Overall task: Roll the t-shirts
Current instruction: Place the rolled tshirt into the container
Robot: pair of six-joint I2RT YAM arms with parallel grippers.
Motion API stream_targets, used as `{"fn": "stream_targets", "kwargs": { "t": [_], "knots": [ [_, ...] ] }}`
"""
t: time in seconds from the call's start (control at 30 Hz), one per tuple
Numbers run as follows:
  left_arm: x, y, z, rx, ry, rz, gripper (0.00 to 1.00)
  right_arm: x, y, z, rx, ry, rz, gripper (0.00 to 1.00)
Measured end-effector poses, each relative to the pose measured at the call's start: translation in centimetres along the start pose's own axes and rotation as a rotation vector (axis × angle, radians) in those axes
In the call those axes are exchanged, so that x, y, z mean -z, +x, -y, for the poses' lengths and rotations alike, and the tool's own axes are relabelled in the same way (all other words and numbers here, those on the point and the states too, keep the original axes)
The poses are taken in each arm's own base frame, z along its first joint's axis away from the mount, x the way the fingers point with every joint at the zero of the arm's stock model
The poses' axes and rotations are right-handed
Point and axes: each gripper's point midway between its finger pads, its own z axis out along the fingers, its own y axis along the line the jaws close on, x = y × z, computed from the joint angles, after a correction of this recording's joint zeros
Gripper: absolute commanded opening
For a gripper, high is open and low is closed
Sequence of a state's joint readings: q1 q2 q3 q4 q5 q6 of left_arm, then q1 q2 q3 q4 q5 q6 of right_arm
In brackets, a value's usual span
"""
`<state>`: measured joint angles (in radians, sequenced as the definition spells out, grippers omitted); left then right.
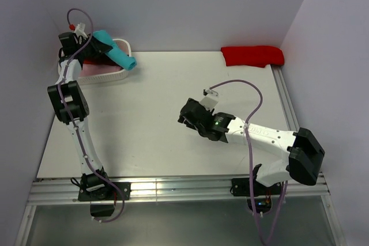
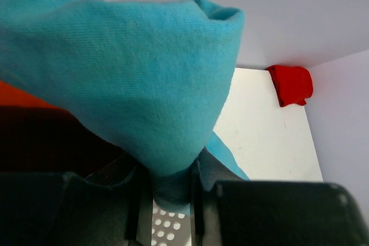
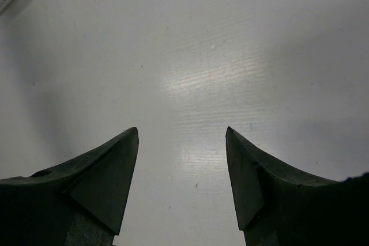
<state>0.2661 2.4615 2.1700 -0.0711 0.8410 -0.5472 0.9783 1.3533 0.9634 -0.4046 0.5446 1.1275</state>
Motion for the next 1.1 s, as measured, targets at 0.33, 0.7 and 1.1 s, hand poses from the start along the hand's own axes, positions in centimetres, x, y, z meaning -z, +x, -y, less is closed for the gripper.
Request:
{"fn": "stream_targets", "kwargs": {
  "t": [0.33,0.7,1.1],
  "knots": [
    [3.5,1.1,0.0,-0.02,-0.099,0.041,0.0,-0.8,0.9,-0.4,0.005,-0.006,-0.024,0.69],
    [5.4,1.1,-2.6,-0.043,-0.277,0.122,0.0,-1.3,1.1,-1.1,-0.009,-0.033,-0.043,0.69],
    [8.0,0.4,-7.8,0.105,-0.446,0.257,0.0,-1.8,2.1,-0.3,-0.001,-0.024,-0.061,0.69]
  ]
}}
